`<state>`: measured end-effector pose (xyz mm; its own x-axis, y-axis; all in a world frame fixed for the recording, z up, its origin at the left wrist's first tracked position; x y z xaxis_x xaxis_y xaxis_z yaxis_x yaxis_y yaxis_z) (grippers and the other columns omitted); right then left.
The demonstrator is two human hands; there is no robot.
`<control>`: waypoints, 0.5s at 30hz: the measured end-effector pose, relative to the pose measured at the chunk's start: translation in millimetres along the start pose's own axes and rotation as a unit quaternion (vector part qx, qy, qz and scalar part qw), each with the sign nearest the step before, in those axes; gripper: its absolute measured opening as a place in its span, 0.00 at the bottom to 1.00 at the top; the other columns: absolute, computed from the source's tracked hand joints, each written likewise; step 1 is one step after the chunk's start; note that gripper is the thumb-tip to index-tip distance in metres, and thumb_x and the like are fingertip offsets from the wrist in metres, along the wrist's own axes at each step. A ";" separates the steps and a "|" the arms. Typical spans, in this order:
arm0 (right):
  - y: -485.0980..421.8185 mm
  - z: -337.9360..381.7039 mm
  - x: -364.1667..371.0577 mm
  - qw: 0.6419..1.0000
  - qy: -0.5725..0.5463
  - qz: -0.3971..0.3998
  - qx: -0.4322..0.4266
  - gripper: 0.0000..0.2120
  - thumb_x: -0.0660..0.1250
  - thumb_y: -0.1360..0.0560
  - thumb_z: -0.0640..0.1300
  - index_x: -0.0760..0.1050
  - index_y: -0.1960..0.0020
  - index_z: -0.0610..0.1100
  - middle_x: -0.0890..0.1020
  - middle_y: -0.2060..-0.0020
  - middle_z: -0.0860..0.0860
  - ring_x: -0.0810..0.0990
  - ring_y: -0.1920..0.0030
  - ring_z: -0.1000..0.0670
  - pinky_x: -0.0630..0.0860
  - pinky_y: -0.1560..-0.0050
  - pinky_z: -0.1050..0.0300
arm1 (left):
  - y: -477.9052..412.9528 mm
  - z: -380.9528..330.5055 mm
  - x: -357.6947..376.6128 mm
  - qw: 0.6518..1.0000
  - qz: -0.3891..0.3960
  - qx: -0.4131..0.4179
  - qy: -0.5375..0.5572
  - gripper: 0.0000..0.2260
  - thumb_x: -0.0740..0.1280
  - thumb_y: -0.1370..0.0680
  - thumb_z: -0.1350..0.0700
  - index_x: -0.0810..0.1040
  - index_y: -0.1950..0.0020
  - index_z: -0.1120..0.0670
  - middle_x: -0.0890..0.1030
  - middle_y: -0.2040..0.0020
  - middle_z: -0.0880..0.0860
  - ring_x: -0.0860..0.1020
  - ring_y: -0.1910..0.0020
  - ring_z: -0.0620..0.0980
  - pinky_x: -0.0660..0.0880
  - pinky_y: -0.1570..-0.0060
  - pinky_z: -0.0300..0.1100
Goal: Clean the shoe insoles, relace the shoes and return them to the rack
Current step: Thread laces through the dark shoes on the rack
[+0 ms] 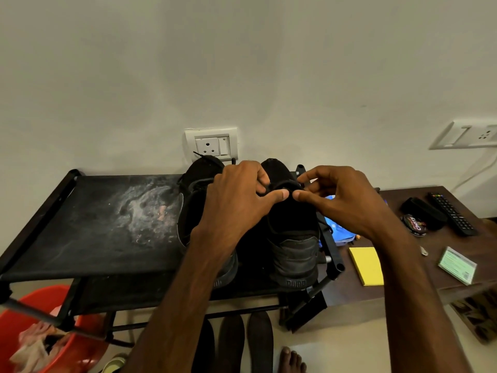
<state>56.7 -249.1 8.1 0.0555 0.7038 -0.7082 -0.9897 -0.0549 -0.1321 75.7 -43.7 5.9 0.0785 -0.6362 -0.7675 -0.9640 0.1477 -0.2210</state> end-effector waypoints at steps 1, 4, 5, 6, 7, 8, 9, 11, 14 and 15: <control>-0.1 -0.4 -0.5 1.000 0.003 0.002 0.001 0.16 0.77 0.28 0.55 0.82 0.43 0.50 0.86 0.59 0.54 0.85 0.56 0.58 0.80 0.54 0.69 | -0.3 0.0 -0.6 1.000 0.003 -0.001 -0.001 0.19 0.74 0.29 0.33 0.81 0.50 0.46 0.83 0.60 0.42 0.80 0.61 0.38 0.74 0.59 0.35; 0.3 -2.7 -0.5 1.000 0.009 0.015 0.006 0.17 0.77 0.28 0.55 0.82 0.42 0.51 0.86 0.58 0.55 0.85 0.55 0.58 0.81 0.51 0.66 | -0.4 0.3 -3.1 1.000 0.014 -0.003 0.000 0.18 0.75 0.30 0.34 0.81 0.53 0.47 0.83 0.63 0.42 0.80 0.62 0.38 0.78 0.57 0.38; 0.6 -3.2 -0.7 1.000 0.007 0.019 0.007 0.17 0.76 0.28 0.56 0.82 0.43 0.51 0.86 0.58 0.55 0.85 0.55 0.58 0.81 0.51 0.66 | -0.6 0.5 -4.6 1.000 0.017 -0.002 -0.001 0.17 0.75 0.29 0.35 0.81 0.54 0.47 0.83 0.64 0.42 0.80 0.63 0.38 0.79 0.56 0.40; 1.0 -3.5 -1.2 1.000 0.001 0.021 0.007 0.16 0.76 0.28 0.56 0.82 0.43 0.51 0.86 0.58 0.54 0.85 0.55 0.58 0.80 0.52 0.67 | -1.0 1.2 -6.3 1.000 0.023 0.000 0.000 0.15 0.74 0.28 0.36 0.81 0.56 0.47 0.83 0.65 0.43 0.81 0.63 0.39 0.81 0.55 0.43; 1.3 -3.0 -2.0 1.000 -0.012 0.020 0.005 0.14 0.75 0.27 0.55 0.82 0.44 0.51 0.87 0.58 0.54 0.85 0.54 0.57 0.80 0.51 0.67 | -2.3 2.5 -8.5 0.999 0.032 0.003 0.003 0.14 0.73 0.25 0.38 0.82 0.57 0.48 0.83 0.65 0.44 0.82 0.64 0.41 0.81 0.55 0.46; 1.7 -2.9 -3.0 0.999 -0.032 0.014 0.001 0.12 0.74 0.25 0.55 0.83 0.45 0.51 0.87 0.57 0.54 0.85 0.54 0.57 0.80 0.50 0.65 | -3.7 4.6 -10.7 0.999 0.042 0.007 0.011 0.13 0.70 0.22 0.41 0.82 0.58 0.49 0.83 0.64 0.46 0.83 0.65 0.44 0.82 0.55 0.49; 1.8 -3.4 -4.3 0.998 -0.054 0.008 -0.004 0.09 0.71 0.22 0.54 0.83 0.46 0.50 0.87 0.56 0.54 0.86 0.53 0.56 0.81 0.47 0.60 | -5.5 6.8 -13.2 0.998 0.050 0.012 0.021 0.13 0.66 0.19 0.45 0.82 0.57 0.51 0.84 0.63 0.48 0.83 0.66 0.45 0.82 0.54 0.50; 1.0 -7.0 -6.8 0.996 -0.085 0.004 -0.006 0.09 0.66 0.18 0.47 0.84 0.44 0.48 0.88 0.54 0.54 0.86 0.50 0.53 0.82 0.43 0.52 | -7.9 10.8 -16.8 0.997 0.068 0.020 0.027 0.13 0.62 0.17 0.53 0.84 0.54 0.54 0.85 0.62 0.49 0.83 0.67 0.44 0.83 0.53 0.49; 1.1 -11.5 -8.0 0.996 -0.069 0.054 0.009 0.15 0.63 0.19 0.31 0.83 0.41 0.46 0.88 0.53 0.52 0.86 0.49 0.54 0.81 0.47 0.58 | -4.8 10.2 -20.5 0.991 0.122 0.049 0.007 0.08 0.65 0.18 0.56 0.84 0.47 0.52 0.86 0.60 0.47 0.83 0.65 0.39 0.82 0.49 0.44; 2.4 -11.2 -7.7 0.995 -0.062 0.076 0.014 0.19 0.62 0.20 0.27 0.83 0.41 0.45 0.88 0.53 0.52 0.86 0.50 0.54 0.80 0.51 0.61 | -3.9 9.9 -20.7 0.989 0.137 0.056 0.005 0.07 0.66 0.18 0.56 0.84 0.45 0.52 0.86 0.59 0.46 0.83 0.64 0.39 0.82 0.48 0.44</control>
<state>55.4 -262.6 5.4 -0.1107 0.7704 -0.6278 -0.9888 -0.1491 -0.0086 80.4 -23.7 16.8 -0.1844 -0.5687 -0.8016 -0.9149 0.3973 -0.0714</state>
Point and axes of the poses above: each hand's wrist, its own y-axis away from the middle knuckle, its own x-axis out of the palm, z = x × y, the point moved 1 cm from there along -y, towards the middle knuckle
